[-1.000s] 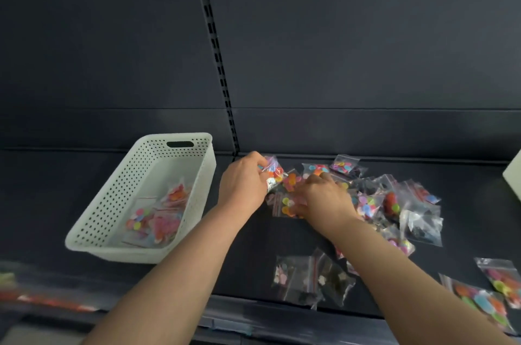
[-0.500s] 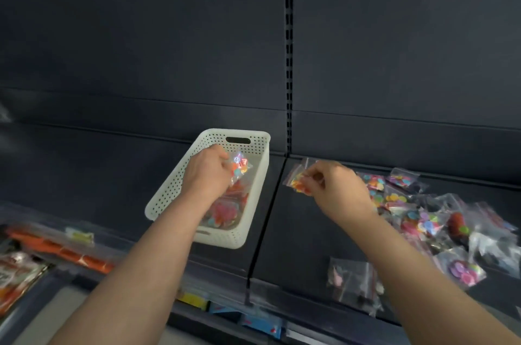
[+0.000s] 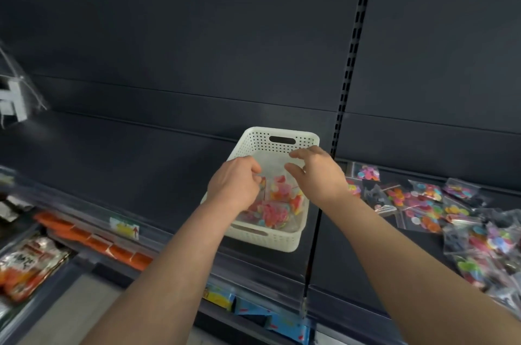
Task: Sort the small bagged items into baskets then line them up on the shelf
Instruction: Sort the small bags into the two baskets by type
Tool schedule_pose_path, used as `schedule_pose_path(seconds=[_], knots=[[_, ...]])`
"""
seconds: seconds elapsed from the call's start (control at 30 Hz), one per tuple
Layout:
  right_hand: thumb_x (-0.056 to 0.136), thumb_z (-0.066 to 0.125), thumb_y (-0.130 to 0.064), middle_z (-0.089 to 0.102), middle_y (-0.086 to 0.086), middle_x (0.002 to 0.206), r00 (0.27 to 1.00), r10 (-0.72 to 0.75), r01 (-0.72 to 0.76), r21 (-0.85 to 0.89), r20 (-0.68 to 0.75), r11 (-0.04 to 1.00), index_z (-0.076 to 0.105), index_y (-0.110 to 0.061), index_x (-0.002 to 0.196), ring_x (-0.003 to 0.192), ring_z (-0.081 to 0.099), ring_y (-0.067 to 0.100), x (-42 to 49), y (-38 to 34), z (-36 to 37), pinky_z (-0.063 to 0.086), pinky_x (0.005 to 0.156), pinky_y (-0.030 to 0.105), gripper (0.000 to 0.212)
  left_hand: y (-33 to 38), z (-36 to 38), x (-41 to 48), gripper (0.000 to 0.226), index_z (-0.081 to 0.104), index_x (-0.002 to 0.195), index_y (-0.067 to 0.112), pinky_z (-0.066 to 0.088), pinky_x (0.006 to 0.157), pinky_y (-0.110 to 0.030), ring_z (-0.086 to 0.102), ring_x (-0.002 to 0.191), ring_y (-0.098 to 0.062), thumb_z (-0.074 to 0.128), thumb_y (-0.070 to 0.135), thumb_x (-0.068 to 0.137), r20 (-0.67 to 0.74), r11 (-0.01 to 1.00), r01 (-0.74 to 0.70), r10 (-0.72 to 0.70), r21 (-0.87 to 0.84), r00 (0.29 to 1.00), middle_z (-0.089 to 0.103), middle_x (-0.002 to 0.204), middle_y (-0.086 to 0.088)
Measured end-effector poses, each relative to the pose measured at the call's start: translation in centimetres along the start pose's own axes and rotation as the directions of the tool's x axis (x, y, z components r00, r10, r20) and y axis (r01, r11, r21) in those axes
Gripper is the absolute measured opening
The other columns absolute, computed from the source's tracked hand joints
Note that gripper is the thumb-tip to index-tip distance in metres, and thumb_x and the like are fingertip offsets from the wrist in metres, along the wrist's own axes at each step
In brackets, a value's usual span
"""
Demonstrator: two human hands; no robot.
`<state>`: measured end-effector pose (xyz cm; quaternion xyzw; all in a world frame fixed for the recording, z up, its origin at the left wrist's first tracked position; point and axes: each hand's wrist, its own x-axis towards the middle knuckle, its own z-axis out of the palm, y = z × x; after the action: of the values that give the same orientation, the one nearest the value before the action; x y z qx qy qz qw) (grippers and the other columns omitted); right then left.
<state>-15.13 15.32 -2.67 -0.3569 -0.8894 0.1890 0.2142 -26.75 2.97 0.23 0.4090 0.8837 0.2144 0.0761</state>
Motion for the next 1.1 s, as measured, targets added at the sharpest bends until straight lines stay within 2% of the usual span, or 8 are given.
schedule_pose_path(seconds=[0.17,0.3,0.47,0.7,0.77,0.83,0.93,1.1], knots=[[0.092,0.053,-0.010,0.057,-0.002,0.119,0.989,-0.048,0.046,-0.020,-0.137,0.999,0.066,-0.019,0.112,0.102,0.059,0.017,-2.1,2.2,-0.8,0.054,0.070,0.035,0.026,2.1,0.3,0.3,0.021,0.065,0.112,0.029,0.052,0.087,-0.033,0.061,0.104,-0.011,0.056,0.020,0.096,-0.017,0.993,-0.097,0.096,-0.066,0.995,0.067,0.109,0.014],[0.091,0.054,-0.009,0.063,-0.001,0.110,0.980,-0.011,-0.008,-0.099,-0.197,0.995,0.071,-0.019,0.104,0.105,0.056,0.020,-4.4,5.6,-3.6,0.050,0.069,0.031,0.024,6.4,1.7,0.4,0.019,0.068,0.107,0.026,0.052,0.087,-0.034,0.062,0.100,-0.012,0.057,0.017,0.094,-0.021,0.967,-0.216,0.215,-0.132,0.976,0.069,0.104,0.011],[0.090,0.055,-0.019,0.066,-0.003,0.104,0.972,0.203,-0.223,-0.197,-0.118,0.955,0.071,-0.030,0.102,0.100,0.061,0.022,-7.7,10.9,-7.3,0.049,0.074,0.033,0.022,12.5,4.7,0.2,0.020,0.068,0.105,0.022,0.051,0.083,-0.031,0.063,0.098,-0.014,0.056,0.013,0.093,0.081,0.921,-0.369,0.380,-0.126,0.921,0.070,0.098,0.008],[0.086,0.063,-0.021,0.071,-0.007,0.098,0.952,0.306,-0.303,-0.156,-0.007,0.940,0.072,-0.028,0.095,0.091,0.066,0.018,-12.4,15.2,-9.8,0.054,0.079,0.034,0.015,16.3,11.4,-0.7,0.041,0.057,0.129,0.030,0.050,0.087,-0.037,0.057,0.111,-0.023,0.052,0.007,0.095,0.403,0.870,-0.488,0.424,0.069,0.811,0.058,0.127,0.000],[0.082,0.071,-0.031,0.069,-0.007,0.095,0.956,0.282,-0.273,-0.101,0.085,0.957,0.072,-0.025,0.096,0.087,0.064,0.013,-13.5,15.3,-10.3,0.053,0.079,0.033,0.016,16.3,12.7,-0.9,0.047,0.051,0.134,0.030,0.049,0.084,-0.036,0.054,0.113,-0.023,0.054,0.006,0.094,0.387,0.863,-0.491,0.414,0.121,0.824,0.052,0.129,0.000],[0.073,0.075,-0.049,0.066,-0.010,0.095,0.942,0.257,-0.245,-0.079,0.216,0.966,0.071,-0.026,0.101,0.085,0.060,0.008,-14.0,15.0,-10.7,0.052,0.078,0.029,0.036,16.2,13.3,-0.9,0.043,0.050,0.134,0.027,0.050,0.085,-0.037,0.056,0.112,-0.024,0.058,0.014,0.093,0.327,0.860,-0.479,0.408,0.174,0.852,0.055,0.127,-0.001],[0.063,0.073,-0.065,0.061,-0.014,0.108,0.893,0.232,-0.186,-0.154,0.385,0.970,0.068,-0.031,0.110,0.101,0.048,0.007,-14.2,14.4,-10.9,0.046,0.086,0.029,0.058,16.3,13.3,-0.8,0.039,0.053,0.130,0.023,0.052,0.081,-0.038,0.062,0.103,-0.027,0.063,0.026,0.092,0.294,0.885,-0.426,0.363,0.189,0.884,0.064,0.115,-0.004],[0.077,0.073,-0.045,0.061,-0.016,0.098,0.887,0.191,-0.114,-0.202,0.421,0.973,0.073,-0.030,0.093,0.104,0.046,0.008,-14.0,14.0,-10.7,0.046,0.091,0.036,0.022,15.5,13.0,-1.2,0.022,0.066,0.111,0.021,0.050,0.083,-0.034,0.058,0.107,-0.023,0.066,0.032,0.092,0.273,0.888,-0.406,0.344,0.218,0.899,0.064,0.113,-0.002]])
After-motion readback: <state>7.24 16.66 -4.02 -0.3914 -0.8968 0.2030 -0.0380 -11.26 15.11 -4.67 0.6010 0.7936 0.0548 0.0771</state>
